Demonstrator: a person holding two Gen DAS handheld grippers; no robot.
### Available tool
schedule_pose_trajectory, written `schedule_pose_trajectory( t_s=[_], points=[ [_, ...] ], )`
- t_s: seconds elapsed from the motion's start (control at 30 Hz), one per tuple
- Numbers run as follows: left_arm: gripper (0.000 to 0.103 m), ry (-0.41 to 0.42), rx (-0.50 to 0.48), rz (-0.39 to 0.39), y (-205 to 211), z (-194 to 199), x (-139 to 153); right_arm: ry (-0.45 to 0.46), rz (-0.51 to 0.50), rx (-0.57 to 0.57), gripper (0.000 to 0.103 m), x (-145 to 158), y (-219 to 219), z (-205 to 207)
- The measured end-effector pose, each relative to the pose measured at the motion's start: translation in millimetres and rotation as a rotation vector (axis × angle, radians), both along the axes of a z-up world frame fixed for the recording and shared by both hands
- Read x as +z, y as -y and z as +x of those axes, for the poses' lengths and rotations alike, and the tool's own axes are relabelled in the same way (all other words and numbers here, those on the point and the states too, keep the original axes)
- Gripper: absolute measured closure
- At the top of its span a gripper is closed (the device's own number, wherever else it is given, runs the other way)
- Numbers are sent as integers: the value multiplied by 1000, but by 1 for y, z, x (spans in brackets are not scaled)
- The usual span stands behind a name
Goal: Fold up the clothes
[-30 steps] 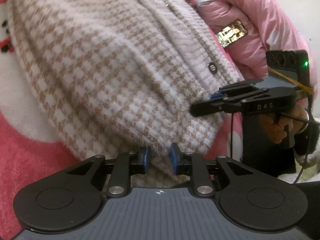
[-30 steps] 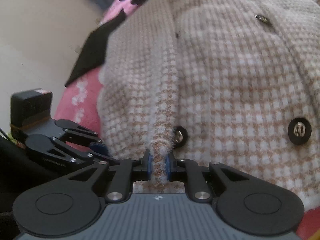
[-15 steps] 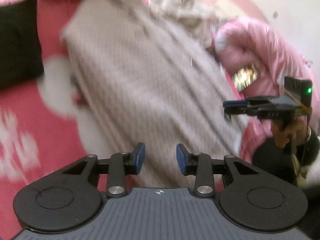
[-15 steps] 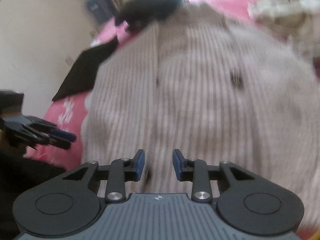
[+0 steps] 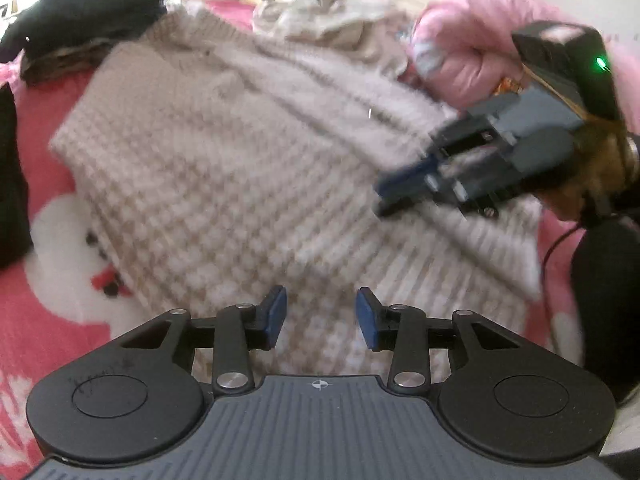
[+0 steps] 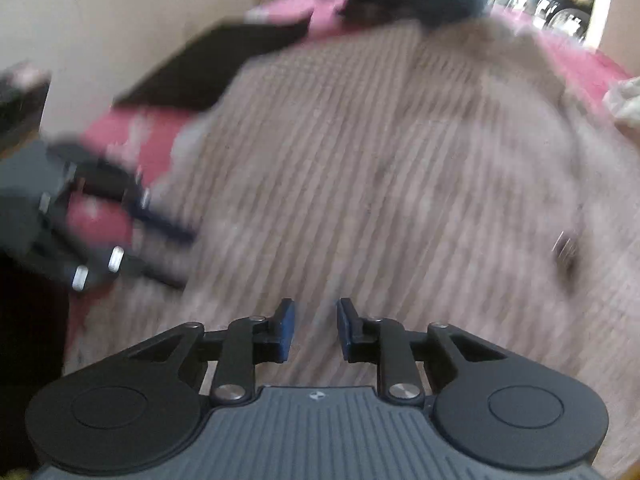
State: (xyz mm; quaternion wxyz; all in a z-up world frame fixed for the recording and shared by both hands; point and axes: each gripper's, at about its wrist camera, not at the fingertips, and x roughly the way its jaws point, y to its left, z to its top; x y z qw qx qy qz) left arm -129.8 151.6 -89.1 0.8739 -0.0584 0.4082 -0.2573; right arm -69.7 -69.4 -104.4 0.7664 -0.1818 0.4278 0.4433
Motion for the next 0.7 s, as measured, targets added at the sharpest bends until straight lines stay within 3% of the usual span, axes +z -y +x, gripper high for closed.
schedule_pose_trajectory(
  t_s=[0.1,0.17,0.23,0.27,0.37,0.5,0.6,0.7],
  points=[
    [64,-8,21,-58,-2,8,2,83,86,-23,79,27,-21,22],
    [64,-58,21,-53,3,14,-10,133,128,-27,78,33,-42,35],
    [64,-89,20,-42,11,14,-25,119,154,-32,79,19,-61,49],
    [62,-68,20,-34,14,10,-27,105,143,-35,79,8,-68,54],
    [61,-60,13,-32,16,3,-28,56,12,-39,80,-42,-78,63],
    [60,-58,20,-38,18,2,-30,41,41,-63,82,-21,-78,72],
    [59,-63,34,-49,19,2,-31,111,97,-63,81,0,-92,83],
    [59,-53,46,-51,18,-2,-32,129,119,-87,81,-9,-110,101]
  ],
)
